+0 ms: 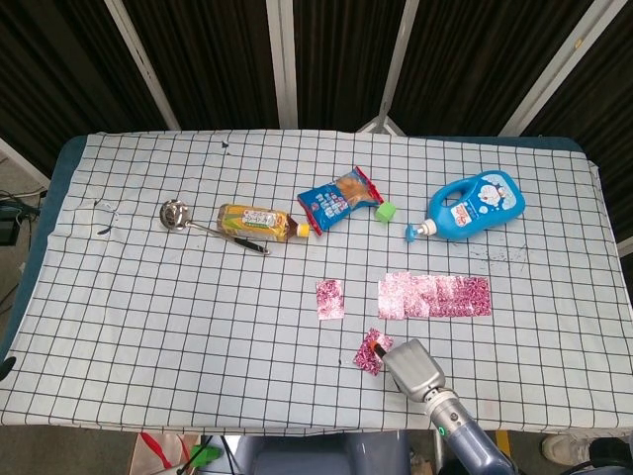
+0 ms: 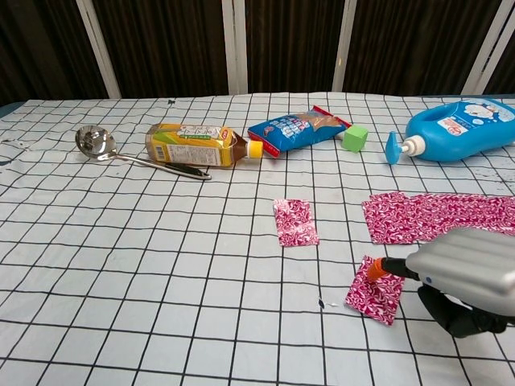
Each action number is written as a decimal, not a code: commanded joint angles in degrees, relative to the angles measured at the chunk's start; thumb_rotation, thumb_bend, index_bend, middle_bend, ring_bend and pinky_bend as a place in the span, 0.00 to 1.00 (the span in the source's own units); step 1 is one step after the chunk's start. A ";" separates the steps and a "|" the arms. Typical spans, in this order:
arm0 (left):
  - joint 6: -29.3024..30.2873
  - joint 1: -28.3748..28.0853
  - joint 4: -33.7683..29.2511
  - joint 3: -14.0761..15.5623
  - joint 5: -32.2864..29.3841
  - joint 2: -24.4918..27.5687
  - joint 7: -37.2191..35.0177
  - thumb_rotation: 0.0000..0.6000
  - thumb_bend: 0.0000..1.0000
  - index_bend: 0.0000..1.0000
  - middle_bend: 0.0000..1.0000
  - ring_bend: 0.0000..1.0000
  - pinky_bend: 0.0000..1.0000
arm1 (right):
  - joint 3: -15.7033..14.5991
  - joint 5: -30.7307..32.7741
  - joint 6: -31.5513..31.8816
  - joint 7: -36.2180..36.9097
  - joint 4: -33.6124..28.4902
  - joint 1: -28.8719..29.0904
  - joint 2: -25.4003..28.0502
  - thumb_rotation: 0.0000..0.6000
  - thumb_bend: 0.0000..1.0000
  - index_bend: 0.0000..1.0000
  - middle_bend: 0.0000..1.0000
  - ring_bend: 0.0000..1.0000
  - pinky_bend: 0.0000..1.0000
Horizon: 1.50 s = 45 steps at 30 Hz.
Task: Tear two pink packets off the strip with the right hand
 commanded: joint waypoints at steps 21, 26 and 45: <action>0.44 0.39 0.03 0.25 0.49 0.44 -1.17 1.00 0.28 0.16 0.03 0.00 0.08 | 1.05 -22.13 23.90 26.99 -1.46 -15.29 18.50 1.00 0.57 0.00 0.12 0.20 0.19; 0.86 0.69 -0.20 0.68 1.18 0.35 -0.40 1.00 0.28 0.16 0.03 0.00 0.08 | -2.78 -28.81 32.15 34.69 4.82 -22.57 21.95 1.00 0.51 0.00 0.10 0.18 0.16; 0.83 0.80 -0.80 1.07 1.75 0.38 0.98 1.00 0.28 0.16 0.02 0.00 0.08 | -1.74 -32.59 36.71 39.86 13.71 -30.58 21.81 1.00 0.49 0.00 0.09 0.16 0.14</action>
